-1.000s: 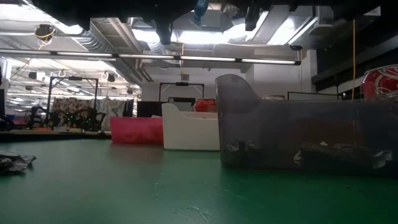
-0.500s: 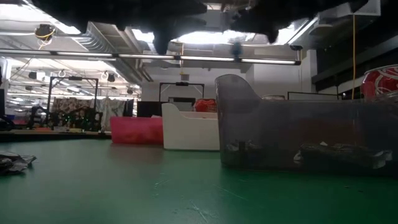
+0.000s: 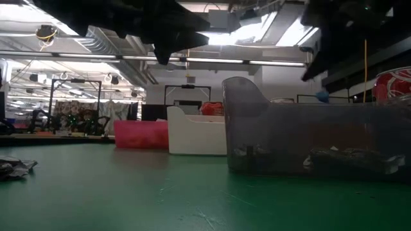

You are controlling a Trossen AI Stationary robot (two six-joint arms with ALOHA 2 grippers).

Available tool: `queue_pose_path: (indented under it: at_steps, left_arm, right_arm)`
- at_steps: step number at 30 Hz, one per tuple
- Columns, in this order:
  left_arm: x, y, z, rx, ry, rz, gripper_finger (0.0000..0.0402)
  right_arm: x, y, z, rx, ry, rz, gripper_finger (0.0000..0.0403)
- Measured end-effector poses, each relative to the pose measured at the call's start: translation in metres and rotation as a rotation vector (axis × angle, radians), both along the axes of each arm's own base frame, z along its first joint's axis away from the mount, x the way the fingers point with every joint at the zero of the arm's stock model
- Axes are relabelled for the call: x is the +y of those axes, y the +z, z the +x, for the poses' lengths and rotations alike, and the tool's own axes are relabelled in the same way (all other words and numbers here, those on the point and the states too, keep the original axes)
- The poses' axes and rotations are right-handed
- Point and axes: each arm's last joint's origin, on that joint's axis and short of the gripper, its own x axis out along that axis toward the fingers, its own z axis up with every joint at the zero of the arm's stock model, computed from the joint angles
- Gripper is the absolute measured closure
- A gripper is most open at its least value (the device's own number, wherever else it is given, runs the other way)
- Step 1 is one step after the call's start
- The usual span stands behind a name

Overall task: Sort candy
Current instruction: Put the light blue candy into the orange bin

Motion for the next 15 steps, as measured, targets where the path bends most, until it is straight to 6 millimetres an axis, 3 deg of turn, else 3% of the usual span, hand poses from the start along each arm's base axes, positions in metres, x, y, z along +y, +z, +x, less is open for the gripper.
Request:
queue_pose_path:
  at_steps: [4, 11, 15]
  left_arm:
    - [0.0, -0.0002, 0.0, 0.002, 0.0, 0.0, 0.0259]
    - [0.0, -0.0029, -0.0006, 0.03, 0.0, 0.0, 0.0259]
    - [-0.0069, -0.007, -0.0027, 0.077, -0.089, -0.014, 0.0259]
  right_arm:
    - [0.0012, -0.0075, -0.0054, 0.108, 0.048, 0.044, 0.0398]
    - [0.0012, -0.0073, -0.0056, 0.108, 0.05, 0.047, 0.0398]
    - [0.0017, -0.0078, -0.0061, 0.118, 0.062, 0.061, 0.0398]
